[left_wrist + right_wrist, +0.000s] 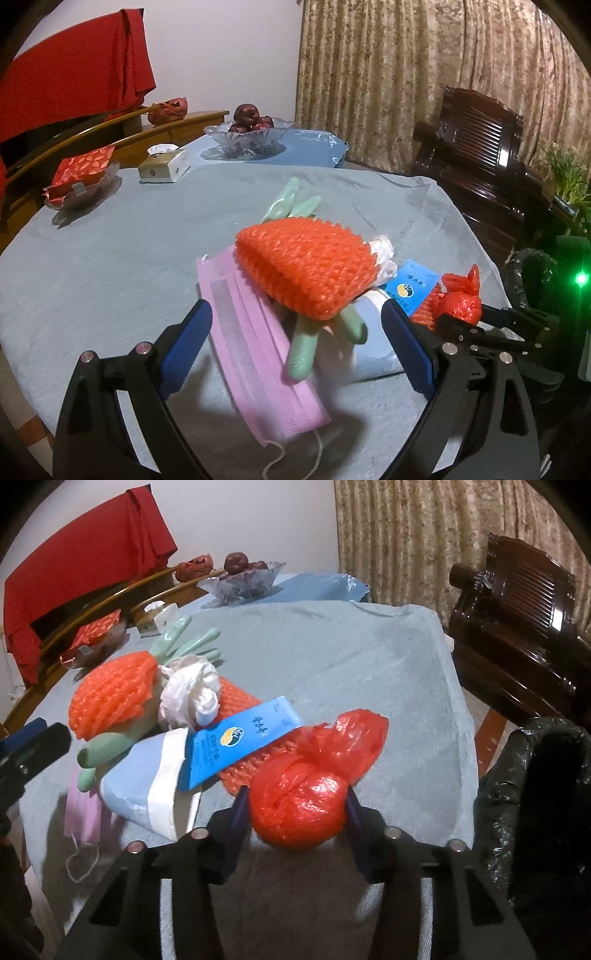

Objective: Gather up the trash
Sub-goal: 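Grasp the red plastic bag with the right tool while the left tool grasps the orange foam net, then carry the red bag and orange net over the bin and release both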

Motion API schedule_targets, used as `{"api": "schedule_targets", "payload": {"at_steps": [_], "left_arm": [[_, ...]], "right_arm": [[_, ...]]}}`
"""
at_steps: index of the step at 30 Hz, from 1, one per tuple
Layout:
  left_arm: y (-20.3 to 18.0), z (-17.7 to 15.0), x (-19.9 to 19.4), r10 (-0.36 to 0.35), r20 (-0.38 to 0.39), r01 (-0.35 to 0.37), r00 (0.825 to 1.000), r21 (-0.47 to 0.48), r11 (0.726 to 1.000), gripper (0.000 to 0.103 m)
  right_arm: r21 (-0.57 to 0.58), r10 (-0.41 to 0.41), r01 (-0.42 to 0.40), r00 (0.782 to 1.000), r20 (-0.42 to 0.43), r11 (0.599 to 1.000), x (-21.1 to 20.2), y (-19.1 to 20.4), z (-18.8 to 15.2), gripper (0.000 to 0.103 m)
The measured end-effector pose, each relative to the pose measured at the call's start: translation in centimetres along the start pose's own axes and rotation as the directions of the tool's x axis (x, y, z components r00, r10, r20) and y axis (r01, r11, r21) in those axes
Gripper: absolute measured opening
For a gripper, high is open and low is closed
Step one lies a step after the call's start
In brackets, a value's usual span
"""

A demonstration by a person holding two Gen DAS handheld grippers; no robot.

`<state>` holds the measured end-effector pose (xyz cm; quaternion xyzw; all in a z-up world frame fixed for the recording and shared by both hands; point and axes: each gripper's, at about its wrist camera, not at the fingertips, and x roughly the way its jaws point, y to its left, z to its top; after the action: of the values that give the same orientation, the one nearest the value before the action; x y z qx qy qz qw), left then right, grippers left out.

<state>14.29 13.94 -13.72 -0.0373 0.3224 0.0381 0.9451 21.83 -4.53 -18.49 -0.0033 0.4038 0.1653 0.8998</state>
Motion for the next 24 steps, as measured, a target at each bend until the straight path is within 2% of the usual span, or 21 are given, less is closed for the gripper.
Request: {"api": "schedule_targets", "payload": {"at_steps": [3, 8, 11, 15, 24], "left_arm": [[-0.6, 0.2, 0.3, -0.007, 0.002, 0.007, 1.000, 0.001, 1.000, 0.090], [-1.2, 0.6, 1.2, -0.009, -0.012, 0.009, 1.000, -0.001, 1.000, 0.079], [-1.4, 0.9, 1.7, -0.009, -0.016, 0.009, 1.000, -0.011, 1.000, 0.070], [-1.9, 1.1, 2.5, -0.013, -0.030, 0.013, 0.999, 0.006, 1.000, 0.050], [-1.9, 1.2, 2.4, -0.015, -0.019, 0.015, 1.000, 0.010, 1.000, 0.026]], "right_arm": [[0.013, -0.024, 0.024, 1.000, 0.020, 1.000, -1.0, -0.2, 0.1, 0.045], [0.005, -0.043, 0.043, 0.997, 0.058, 0.999, -2.6, -0.3, 0.7, 0.045], [0.004, -0.047, 0.047, 0.997, 0.068, 0.999, -3.0, -0.4, 1.0, 0.045], [0.008, -0.041, 0.040, 0.997, 0.073, 0.999, -3.2, -0.6, 1.3, 0.045], [-0.005, -0.020, 0.020, 0.996, 0.090, 1.000, -3.8, -0.1, 1.4, 0.045]]}}
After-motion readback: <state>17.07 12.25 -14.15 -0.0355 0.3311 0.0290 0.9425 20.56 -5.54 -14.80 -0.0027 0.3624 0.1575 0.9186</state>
